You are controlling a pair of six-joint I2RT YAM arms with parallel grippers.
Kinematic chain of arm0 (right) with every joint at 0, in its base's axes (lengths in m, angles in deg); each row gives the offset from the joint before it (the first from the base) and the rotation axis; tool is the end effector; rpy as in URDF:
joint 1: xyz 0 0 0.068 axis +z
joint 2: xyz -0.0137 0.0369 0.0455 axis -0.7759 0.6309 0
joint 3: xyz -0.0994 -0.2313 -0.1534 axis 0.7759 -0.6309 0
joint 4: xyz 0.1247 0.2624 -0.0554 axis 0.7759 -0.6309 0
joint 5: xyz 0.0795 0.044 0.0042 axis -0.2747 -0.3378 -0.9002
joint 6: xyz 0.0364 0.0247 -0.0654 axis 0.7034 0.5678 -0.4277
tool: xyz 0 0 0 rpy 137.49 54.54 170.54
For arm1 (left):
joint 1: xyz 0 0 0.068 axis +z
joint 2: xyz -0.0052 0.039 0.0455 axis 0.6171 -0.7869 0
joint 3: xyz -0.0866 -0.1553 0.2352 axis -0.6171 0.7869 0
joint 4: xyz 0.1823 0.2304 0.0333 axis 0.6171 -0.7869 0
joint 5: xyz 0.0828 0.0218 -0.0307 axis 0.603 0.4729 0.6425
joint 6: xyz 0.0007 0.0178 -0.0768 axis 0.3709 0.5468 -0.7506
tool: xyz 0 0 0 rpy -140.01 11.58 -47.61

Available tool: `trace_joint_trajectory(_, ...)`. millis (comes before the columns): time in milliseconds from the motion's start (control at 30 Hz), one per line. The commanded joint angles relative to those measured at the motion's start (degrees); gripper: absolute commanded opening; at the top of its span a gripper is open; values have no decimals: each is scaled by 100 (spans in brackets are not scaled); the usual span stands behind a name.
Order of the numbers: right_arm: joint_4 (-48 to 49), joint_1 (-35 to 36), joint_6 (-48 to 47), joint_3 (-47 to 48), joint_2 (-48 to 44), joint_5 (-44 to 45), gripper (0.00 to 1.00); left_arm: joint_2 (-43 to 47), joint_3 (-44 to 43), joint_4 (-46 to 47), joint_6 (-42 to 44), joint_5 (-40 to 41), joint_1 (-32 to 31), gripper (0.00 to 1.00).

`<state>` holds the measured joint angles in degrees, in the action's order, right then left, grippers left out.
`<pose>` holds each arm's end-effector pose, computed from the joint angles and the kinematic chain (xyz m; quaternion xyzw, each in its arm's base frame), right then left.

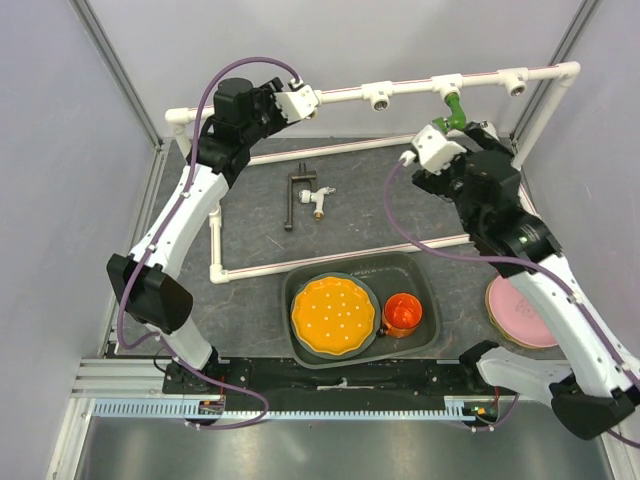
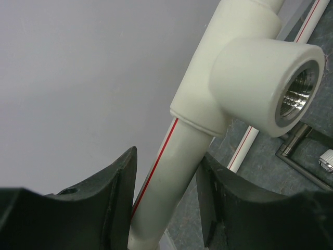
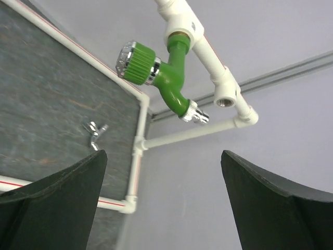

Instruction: Install the water faucets

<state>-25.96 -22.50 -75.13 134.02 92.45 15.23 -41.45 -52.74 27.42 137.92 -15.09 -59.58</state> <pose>0.2408 0.0964 0.4839 -0.3263 0.6879 -0.2574 0.5951 0.4313 -0.1742 0.4592 0.4783 0.6076 0.1447 0.6173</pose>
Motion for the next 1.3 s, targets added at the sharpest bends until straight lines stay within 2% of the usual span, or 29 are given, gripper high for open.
trace_joint_trajectory(0,1136,247,-1742,-528,222,1464,98,102,208,-1,-402,197,214,2)
trace_joint_trajectory(33,1818,256,-2006,-670,231,1569,98,119,234,7,-411,197,214,2)
trace_joint_trajectory(67,2095,247,-2539,-785,265,1684,98,119,243,7,-411,197,223,2)
trace_joint_trajectory(200,2808,256,-3429,-1013,739,2220,98,154,226,7,-455,101,223,2)
trace_joint_trajectory(233,3375,247,-3615,-1101,801,2256,98,163,217,7,-463,100,223,2)
trace_joint_trajectory(300,3915,212,-4071,-1294,1003,2265,98,189,226,7,-472,74,223,2)
trace_joint_trajectory(633,5690,-131,-4689,-1427,1979,2335,98,242,279,7,-490,-40,231,2)
trace_joint_trajectory(767,6113,-219,-4777,-1410,2278,2344,97,225,252,7,-490,-49,223,2)
trace_joint_trajectory(800,6288,-236,-4795,-1418,2366,2318,92,225,270,-1,-499,-75,223,2)
trace_joint_trajectory(1133,6474,-237,-4769,-1278,2613,2335,72,304,287,-28,-525,-128,223,2)
trace_joint_trajectory(1167,6474,-237,-4742,-1278,2621,2326,69,330,287,-28,-534,-137,223,2)
trace_joint_trajectory(1200,6387,-219,-4707,-1269,2630,2318,60,330,279,-28,-534,-137,223,2)
trace_joint_trajectory(1267,6290,-210,-4514,-1225,2630,2318,53,365,296,-36,-543,-146,223,2)
